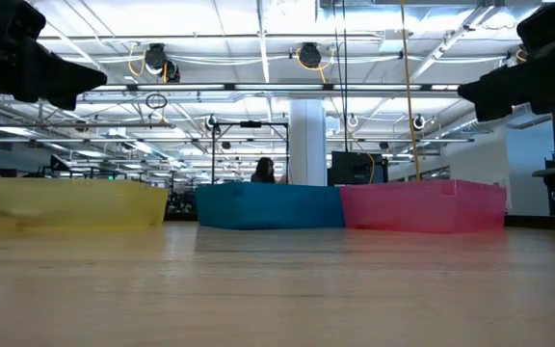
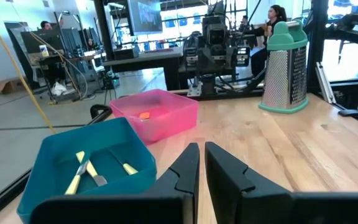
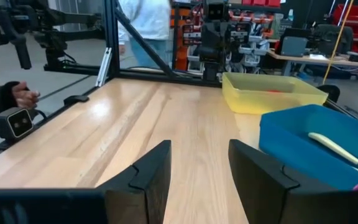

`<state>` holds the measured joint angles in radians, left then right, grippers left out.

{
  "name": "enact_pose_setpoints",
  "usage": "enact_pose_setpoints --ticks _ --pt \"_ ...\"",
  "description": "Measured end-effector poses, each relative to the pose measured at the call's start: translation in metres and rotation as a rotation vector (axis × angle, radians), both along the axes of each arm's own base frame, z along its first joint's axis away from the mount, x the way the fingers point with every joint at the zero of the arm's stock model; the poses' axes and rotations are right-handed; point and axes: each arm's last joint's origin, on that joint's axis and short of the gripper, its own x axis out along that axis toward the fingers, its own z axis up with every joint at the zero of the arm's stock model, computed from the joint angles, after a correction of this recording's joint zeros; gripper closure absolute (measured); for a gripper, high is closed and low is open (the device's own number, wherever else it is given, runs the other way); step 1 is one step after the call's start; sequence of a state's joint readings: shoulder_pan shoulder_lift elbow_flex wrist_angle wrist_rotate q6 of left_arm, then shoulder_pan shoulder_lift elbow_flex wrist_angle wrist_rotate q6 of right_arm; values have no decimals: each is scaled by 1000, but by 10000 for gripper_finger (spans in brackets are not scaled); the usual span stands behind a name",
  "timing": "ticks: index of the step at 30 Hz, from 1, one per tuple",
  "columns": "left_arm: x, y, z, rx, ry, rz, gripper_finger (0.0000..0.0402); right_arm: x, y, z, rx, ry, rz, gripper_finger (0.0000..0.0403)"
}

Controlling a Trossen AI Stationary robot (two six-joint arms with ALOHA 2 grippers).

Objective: Pick & Place Kitchen Items
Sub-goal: Return to Home Position

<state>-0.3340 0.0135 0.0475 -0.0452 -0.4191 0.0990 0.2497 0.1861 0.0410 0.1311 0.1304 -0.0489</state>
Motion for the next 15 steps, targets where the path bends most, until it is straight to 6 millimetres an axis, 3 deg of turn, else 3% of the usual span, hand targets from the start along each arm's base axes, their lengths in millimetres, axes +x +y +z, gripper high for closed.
enact_pose_setpoints --ticks 15 --pt "0 0 0 1 1 0 369 0 0 -4 -81 32 5 248"
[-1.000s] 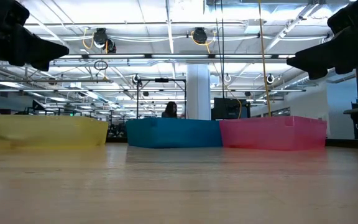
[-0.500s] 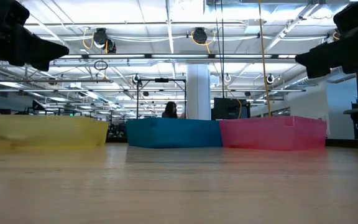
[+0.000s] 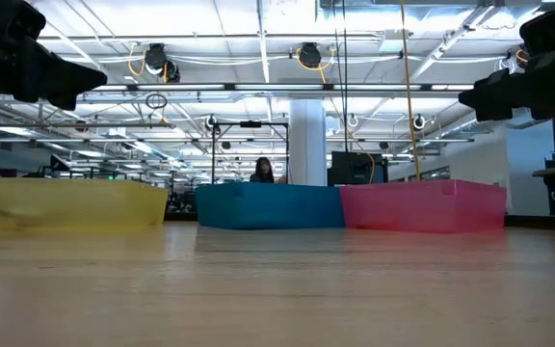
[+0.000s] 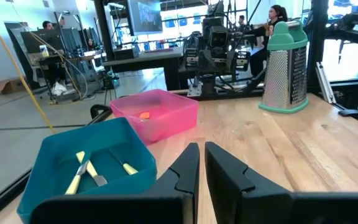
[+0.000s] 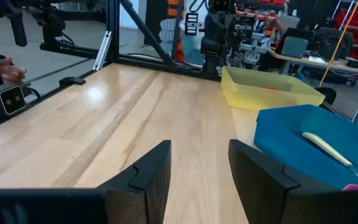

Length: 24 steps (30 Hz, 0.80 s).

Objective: Pick & Place Kitchen Items
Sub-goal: Return to Home Position

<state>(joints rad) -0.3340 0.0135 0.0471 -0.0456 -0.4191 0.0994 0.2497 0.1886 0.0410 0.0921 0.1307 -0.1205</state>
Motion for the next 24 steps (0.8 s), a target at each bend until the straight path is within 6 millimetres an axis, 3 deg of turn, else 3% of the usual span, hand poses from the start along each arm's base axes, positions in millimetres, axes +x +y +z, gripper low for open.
enact_pose_setpoints --ticks 24 --pt "0 0 0 0 1 0 369 0 0 0 -11 -3 2 248"
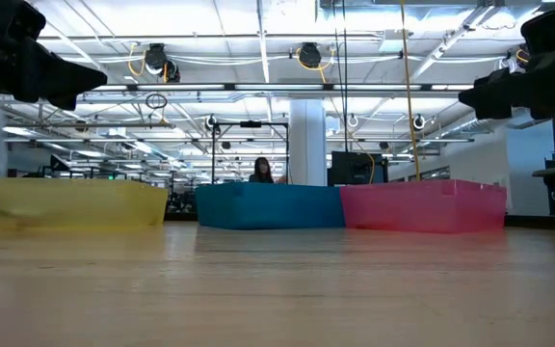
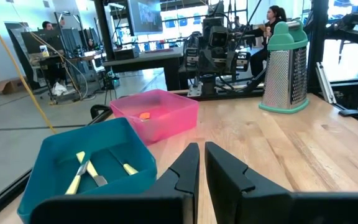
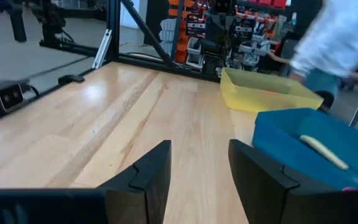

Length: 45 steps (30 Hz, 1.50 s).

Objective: Pick & Place Kitchen Items
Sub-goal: Return to Home Position

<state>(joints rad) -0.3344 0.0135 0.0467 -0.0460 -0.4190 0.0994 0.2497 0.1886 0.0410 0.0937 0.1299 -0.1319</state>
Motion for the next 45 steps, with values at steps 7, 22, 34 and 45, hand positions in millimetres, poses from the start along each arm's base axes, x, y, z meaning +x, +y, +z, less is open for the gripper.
enact_pose_setpoints --ticks 7,22,34,45 --pt "0 0 0 0 0 0 369 0 0 0 -78 -11 8 248" --pt "0 0 0 0 0 0 369 0 0 0 -81 -11 8 248" --pt "0 0 0 0 0 0 369 0 0 0 -81 -11 8 248" --pt "0 0 0 0 0 0 369 0 0 0 -81 -11 8 248"
